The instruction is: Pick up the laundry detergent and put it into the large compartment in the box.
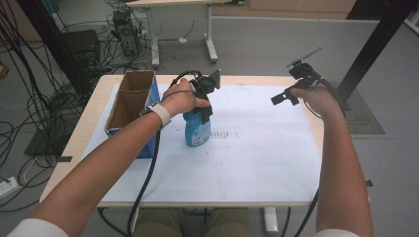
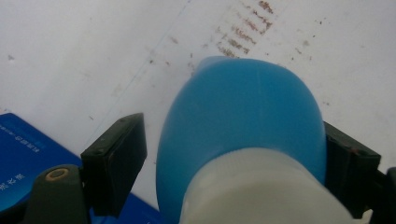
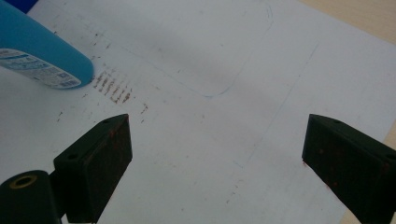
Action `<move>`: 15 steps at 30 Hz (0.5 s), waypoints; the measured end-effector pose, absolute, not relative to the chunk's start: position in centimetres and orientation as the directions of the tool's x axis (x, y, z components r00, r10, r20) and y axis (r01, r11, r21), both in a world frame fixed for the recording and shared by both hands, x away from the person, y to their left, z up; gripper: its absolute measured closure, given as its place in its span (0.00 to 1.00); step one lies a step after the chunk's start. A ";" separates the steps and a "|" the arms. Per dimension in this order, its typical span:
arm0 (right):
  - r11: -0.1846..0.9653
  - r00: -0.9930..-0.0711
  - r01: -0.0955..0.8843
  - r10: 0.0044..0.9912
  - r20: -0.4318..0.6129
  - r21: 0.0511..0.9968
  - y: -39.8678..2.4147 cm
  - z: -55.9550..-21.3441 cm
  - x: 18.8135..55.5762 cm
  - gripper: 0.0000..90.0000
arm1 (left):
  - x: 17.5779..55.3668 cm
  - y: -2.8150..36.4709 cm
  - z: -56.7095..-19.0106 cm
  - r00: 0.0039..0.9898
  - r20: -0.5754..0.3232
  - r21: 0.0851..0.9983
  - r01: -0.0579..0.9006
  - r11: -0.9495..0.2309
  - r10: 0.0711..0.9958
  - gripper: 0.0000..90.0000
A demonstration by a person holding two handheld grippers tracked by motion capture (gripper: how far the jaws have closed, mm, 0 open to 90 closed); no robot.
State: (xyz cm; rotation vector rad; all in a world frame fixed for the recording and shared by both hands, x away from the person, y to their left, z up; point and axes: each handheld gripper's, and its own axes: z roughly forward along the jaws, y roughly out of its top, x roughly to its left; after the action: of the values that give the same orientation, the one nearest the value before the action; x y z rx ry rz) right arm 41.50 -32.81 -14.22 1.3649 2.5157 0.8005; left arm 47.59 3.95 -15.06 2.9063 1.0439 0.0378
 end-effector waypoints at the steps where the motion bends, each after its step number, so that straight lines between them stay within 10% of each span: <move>1: 0.437 -0.566 0.726 0.818 0.102 0.531 -32.8 -14.2 41.5 0.09 | 47.6 3.9 -15.1 0.772 0.005 0.057 0.634 -0.771 0.636 0.22; 15: 0.437 -0.569 0.724 0.816 0.104 0.533 -32.8 -14.3 41.5 0.09 | 47.6 4.1 -15.3 0.769 0.002 0.063 0.637 -0.768 0.639 0.24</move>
State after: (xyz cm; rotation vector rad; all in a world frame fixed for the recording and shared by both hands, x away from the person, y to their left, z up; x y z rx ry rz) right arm 41.48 -32.82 -14.28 1.3617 2.5156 0.8054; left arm 47.65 4.07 -15.34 2.8991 1.0463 0.0355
